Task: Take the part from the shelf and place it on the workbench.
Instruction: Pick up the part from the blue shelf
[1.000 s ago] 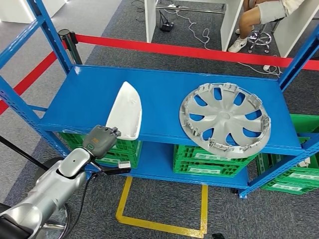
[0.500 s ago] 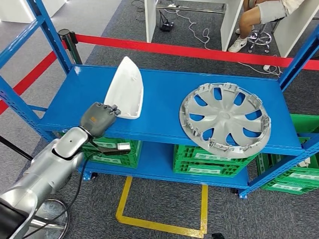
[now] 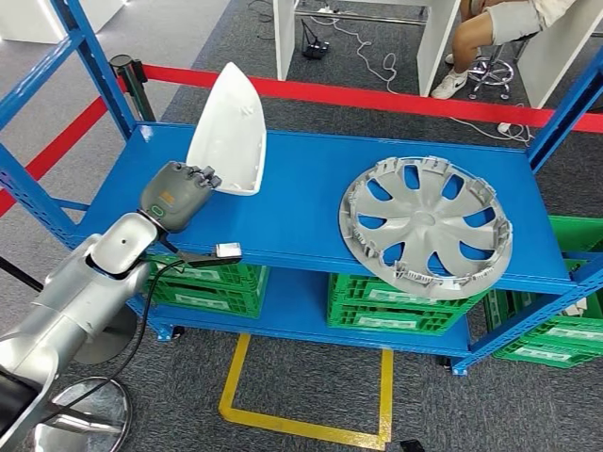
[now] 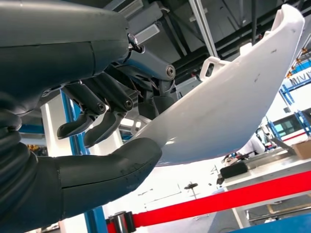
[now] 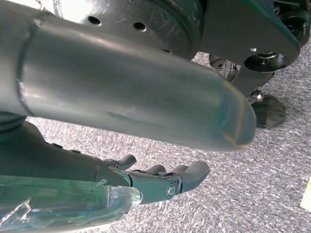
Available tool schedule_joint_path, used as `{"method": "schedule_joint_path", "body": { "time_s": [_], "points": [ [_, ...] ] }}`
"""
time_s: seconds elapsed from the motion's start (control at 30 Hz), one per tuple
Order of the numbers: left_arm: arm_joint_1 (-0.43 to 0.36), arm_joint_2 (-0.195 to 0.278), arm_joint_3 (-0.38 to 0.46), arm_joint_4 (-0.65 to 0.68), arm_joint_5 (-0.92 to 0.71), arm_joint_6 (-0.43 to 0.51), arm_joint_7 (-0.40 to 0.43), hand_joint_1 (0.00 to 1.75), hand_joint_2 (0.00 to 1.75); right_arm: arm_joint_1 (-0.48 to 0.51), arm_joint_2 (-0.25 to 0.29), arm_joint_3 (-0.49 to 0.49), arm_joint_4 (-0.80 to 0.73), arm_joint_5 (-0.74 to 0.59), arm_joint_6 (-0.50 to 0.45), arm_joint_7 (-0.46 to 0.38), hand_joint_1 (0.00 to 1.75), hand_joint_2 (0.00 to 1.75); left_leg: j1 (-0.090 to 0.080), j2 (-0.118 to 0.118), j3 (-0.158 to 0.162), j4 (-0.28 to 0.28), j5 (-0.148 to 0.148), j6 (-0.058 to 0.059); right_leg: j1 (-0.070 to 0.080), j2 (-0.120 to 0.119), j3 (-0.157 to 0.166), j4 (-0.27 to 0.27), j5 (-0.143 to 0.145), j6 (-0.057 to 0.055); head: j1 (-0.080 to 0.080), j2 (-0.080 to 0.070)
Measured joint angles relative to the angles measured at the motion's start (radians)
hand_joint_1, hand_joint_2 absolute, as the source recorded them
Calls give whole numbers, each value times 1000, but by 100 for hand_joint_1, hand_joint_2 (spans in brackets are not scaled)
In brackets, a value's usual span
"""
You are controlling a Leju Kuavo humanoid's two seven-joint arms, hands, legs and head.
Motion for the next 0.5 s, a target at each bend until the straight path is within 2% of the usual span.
{"method": "schedule_joint_path", "body": {
  "time_s": [0.5],
  "points": [
    [-3, 20, -2, -7, -4, 14, 6, 175, 175, 0, 0, 0, 0, -3, 1, -12, 0, 0, 0, 0, 0, 0, 0, 0, 0, 0, 0, 0, 0, 0, 0, 0]
  ]
}}
